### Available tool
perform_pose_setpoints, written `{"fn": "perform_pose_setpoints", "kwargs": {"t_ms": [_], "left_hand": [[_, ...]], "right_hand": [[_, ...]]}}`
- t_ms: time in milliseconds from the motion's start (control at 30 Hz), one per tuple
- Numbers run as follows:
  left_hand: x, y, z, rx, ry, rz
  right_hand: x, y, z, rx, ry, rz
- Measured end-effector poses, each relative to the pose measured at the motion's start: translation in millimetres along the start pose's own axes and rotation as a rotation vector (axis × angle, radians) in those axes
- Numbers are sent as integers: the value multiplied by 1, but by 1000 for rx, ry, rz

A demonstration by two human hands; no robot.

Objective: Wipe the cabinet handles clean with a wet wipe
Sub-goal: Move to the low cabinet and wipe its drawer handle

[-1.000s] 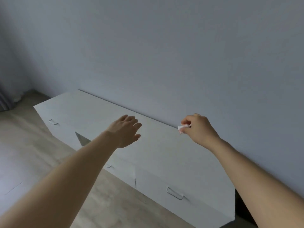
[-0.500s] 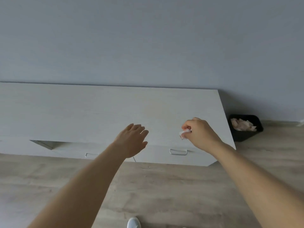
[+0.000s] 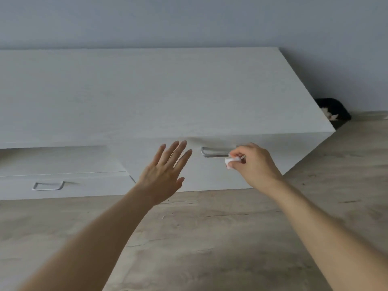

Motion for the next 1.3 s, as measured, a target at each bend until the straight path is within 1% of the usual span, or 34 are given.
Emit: {"fn": "perform_pose_setpoints", "kwargs": {"t_ms": [167, 333, 467, 533, 667, 767, 900, 1067, 1200, 1300], "left_hand": [[5, 77, -12, 144, 20, -132], [20, 113, -6, 250, -68, -309], [28, 118, -4, 276, -131, -474], [33, 116, -4, 286, -163, -546], [40, 121, -7, 290, -217, -643], [43, 122, -10, 251, -255, -711], [45, 123, -6, 160, -281, -778], [49, 121, -1, 60, -373, -854], [53, 123, -2, 82, -394, -903], [54, 122, -3, 114, -403, -945]], "right_hand": [[12, 46, -60, 120, -31, -134], [22, 64, -88, 234, -113, -299], [20, 57, -97, 353, -175, -443], [19, 48, -98, 390, -198, -488], [24, 35, -99, 468, -202, -527], [33, 33, -99, 528, -217, -558], [43, 40, -97, 637, -257, -611], [38, 45, -100, 683, -297, -708], [31, 45, -89, 646, -404, -749], [30, 50, -82, 649, -434, -773]]}}
Point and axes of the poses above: each hand's wrist, its own x-axis towards the middle knuckle, its own y-axis out of the palm, z = x × y, the point moved 7 cm from there along x, towards the middle knuckle, and after that the axes turned 9 degrees about y, right-handed, at the moved point
